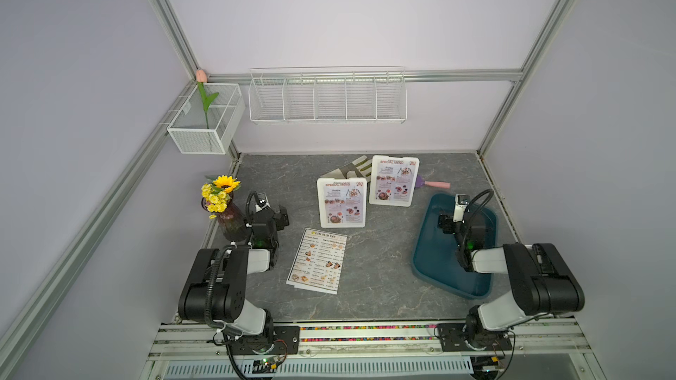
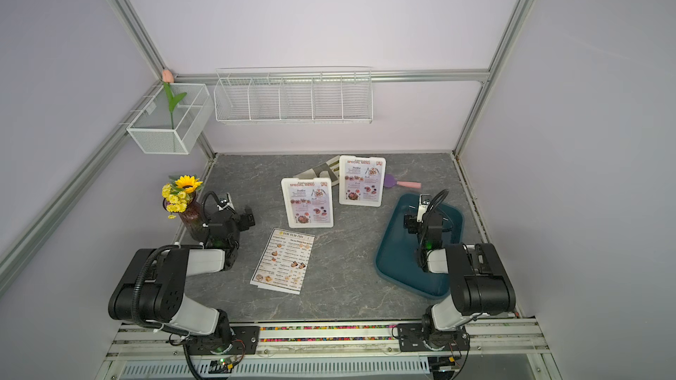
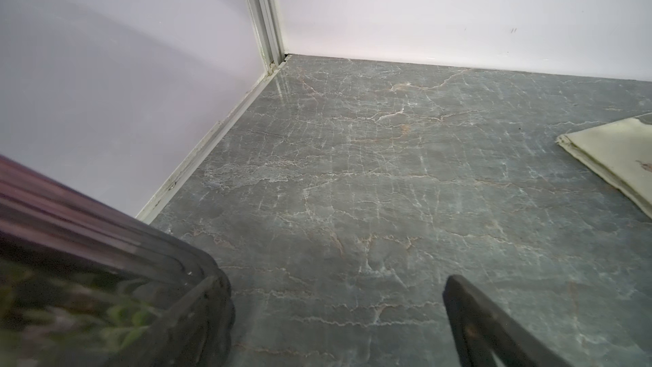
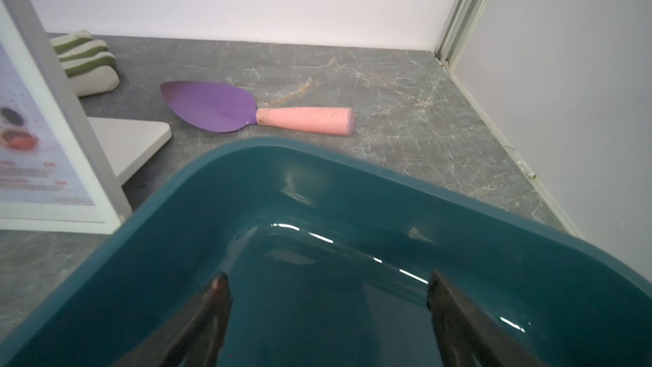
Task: Replace the menus in the menu holders
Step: Reset both arms
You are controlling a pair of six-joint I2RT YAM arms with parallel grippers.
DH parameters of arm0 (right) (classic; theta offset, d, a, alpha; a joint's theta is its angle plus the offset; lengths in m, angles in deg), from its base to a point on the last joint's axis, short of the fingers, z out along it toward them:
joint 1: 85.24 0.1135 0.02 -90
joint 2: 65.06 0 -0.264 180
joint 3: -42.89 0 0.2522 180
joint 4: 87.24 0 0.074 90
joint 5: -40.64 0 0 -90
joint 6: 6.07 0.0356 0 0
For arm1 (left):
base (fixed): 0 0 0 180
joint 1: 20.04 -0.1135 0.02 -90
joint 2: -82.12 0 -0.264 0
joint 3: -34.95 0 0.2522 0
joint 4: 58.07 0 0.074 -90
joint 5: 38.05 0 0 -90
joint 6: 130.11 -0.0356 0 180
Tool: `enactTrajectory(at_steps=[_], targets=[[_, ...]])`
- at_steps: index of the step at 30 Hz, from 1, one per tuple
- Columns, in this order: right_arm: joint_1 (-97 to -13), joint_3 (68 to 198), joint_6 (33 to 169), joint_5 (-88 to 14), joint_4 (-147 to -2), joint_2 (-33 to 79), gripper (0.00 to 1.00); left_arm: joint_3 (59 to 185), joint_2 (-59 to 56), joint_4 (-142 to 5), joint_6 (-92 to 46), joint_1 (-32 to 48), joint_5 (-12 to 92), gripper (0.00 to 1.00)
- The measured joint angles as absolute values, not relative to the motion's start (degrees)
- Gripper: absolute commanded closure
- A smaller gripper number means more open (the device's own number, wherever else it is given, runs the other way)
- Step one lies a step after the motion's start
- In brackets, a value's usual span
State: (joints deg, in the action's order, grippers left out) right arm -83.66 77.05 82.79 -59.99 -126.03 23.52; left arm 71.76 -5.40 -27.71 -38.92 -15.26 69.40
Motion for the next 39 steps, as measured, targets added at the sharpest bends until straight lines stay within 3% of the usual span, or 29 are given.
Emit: enactTrajectory(at_steps=[23,27,39], targets=[[-83.8,77.4,82.8,-59.5,-125.7,23.5,0.11,71.4,-5.2,-26.6,-37.2,-15.3,71.5,0.01],[-83.8,77.4,82.8,-59.5,-125.7,23.5,0.11,70.9,-4.7,-25.9,-38.8,-15.5,67.3,0.01],[-83.8,77.4,82.8,-59.4,-125.6,23.5,0.11,72.0,-4.7,-26.9,-38.3,-15.5,67.7,0.01]])
